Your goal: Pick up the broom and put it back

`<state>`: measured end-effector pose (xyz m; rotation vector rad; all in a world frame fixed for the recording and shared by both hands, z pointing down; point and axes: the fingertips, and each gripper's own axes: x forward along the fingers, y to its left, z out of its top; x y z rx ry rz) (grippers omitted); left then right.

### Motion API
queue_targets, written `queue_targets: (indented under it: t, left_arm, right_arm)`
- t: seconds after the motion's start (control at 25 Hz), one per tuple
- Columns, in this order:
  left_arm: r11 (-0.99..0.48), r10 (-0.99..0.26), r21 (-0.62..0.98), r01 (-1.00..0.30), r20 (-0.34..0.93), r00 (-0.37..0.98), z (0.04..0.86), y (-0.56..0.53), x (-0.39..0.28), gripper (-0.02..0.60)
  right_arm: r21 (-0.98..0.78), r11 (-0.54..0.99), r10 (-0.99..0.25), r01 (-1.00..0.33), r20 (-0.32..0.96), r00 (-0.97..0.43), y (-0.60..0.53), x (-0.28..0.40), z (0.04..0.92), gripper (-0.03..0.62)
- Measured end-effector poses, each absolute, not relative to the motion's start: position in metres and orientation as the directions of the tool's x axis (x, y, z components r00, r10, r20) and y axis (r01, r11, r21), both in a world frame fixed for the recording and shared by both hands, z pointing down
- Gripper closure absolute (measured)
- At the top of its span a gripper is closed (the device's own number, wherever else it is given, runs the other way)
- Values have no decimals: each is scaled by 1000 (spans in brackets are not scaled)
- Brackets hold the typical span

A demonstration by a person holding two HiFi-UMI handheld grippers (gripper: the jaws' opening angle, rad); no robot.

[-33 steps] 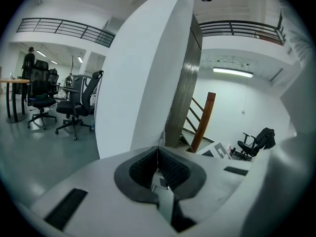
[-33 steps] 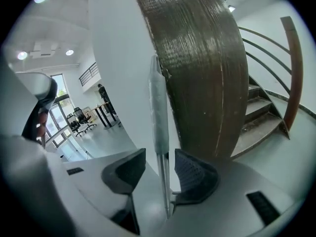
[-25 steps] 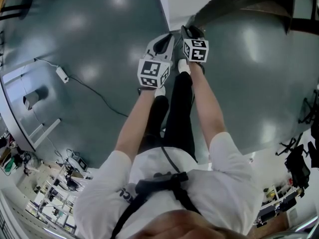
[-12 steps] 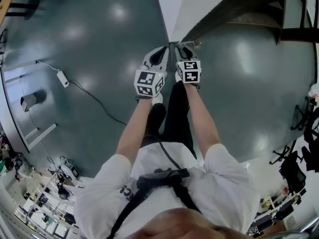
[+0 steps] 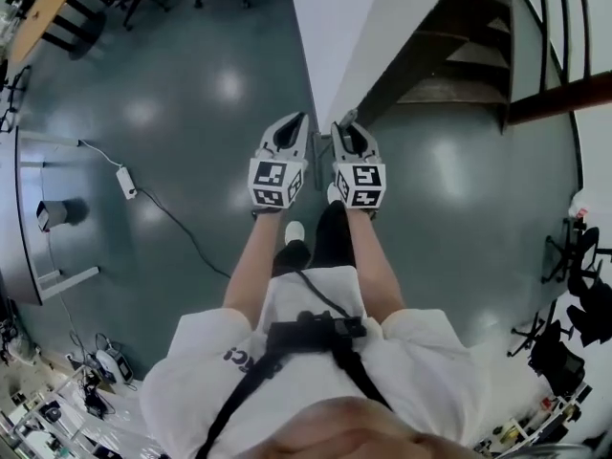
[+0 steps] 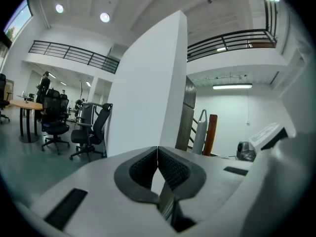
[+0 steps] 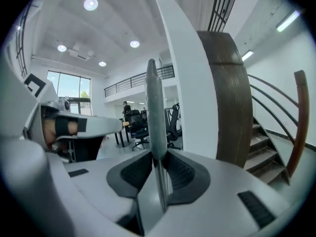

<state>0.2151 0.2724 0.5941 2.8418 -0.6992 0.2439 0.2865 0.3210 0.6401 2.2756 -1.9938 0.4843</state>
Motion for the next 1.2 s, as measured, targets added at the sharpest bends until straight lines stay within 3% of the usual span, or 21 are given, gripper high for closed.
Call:
queue_targets:
  t: [0.28, 0.56, 0.92, 1.2]
  left_arm:
    - [-856, -496, 103, -506, 106, 862, 495, 279, 179, 569]
    - [-856, -509, 96, -508, 20, 861, 419, 290, 147, 569]
    - [-826, -560, 93, -556, -31, 828, 354, 283, 105, 571]
    - [-771, -635, 89, -631, -19, 773, 352, 265, 52, 571]
  right_arm:
    - [-73, -107, -993, -992, 57, 103, 338, 257, 490, 493]
    - [-33, -80, -992, -996, -96, 83, 351, 237, 394, 493]
    - [3, -11, -988, -1000, -151, 11, 338, 192, 339, 493]
    - [10, 91, -984, -996, -156, -92, 311, 138, 331, 493]
